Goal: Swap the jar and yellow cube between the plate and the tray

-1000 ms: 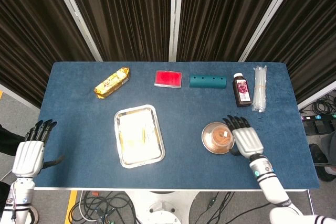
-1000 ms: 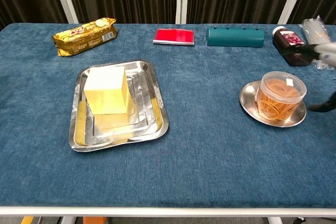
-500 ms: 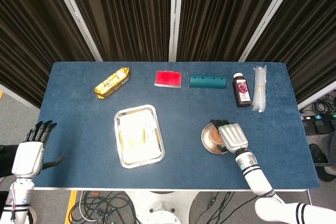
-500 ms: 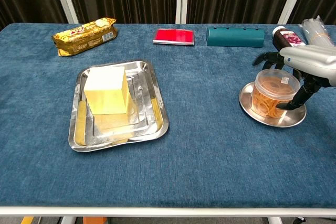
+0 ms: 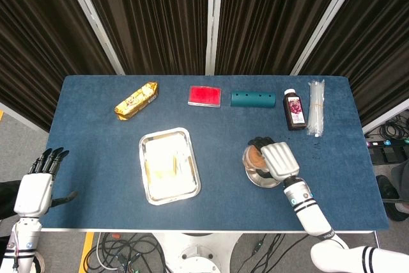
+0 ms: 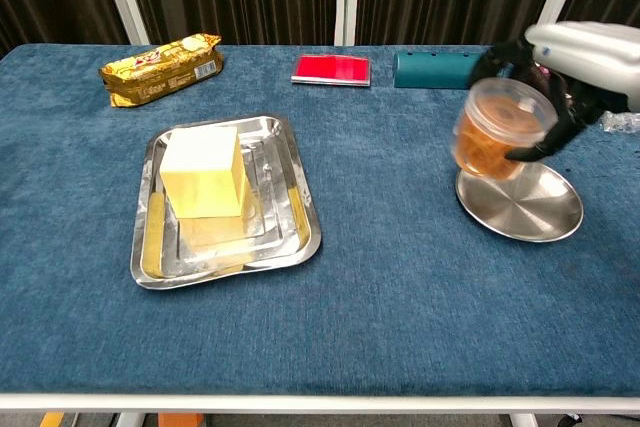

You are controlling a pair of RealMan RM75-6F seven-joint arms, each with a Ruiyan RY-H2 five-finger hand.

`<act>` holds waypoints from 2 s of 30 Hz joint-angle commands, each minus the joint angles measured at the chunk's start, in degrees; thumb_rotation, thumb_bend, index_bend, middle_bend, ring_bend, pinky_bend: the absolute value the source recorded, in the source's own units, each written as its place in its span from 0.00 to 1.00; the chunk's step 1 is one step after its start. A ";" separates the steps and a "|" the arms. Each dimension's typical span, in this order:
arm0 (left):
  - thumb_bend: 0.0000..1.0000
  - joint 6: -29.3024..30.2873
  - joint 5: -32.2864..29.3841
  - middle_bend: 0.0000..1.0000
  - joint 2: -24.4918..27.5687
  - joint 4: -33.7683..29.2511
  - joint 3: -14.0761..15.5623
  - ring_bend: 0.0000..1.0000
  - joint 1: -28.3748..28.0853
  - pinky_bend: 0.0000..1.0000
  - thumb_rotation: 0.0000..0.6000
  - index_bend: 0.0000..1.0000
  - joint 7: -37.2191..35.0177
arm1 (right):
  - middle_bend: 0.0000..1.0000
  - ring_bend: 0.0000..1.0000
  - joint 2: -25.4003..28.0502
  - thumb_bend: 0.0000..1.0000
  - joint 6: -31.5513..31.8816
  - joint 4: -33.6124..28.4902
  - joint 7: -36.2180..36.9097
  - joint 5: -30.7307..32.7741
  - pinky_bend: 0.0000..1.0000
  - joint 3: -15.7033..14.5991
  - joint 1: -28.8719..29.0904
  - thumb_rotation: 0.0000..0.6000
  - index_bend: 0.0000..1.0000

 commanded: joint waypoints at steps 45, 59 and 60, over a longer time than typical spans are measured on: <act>0.00 -5.91 2.70 0.10 -1.13 -1.97 -0.96 0.03 -4.97 0.15 1.00 0.13 -3.81 | 0.00 0.00 8.58 0.01 8.40 -5.95 10.14 0.49 0.03 -2.69 -0.36 1.00 0.00; 0.00 -22.25 -3.09 0.06 -11.05 -4.30 -5.57 0.00 -18.33 0.10 1.00 0.08 -1.72 | 0.00 0.00 17.01 0.01 13.00 1.72 29.43 -1.12 0.03 -1.09 -10.04 1.00 0.00; 0.00 -22.88 -3.79 0.05 -11.48 -4.23 -5.74 0.00 -18.87 0.10 1.00 0.08 -1.09 | 0.00 0.00 17.21 0.01 12.84 2.08 30.02 -1.13 0.03 -0.89 -10.17 1.00 0.00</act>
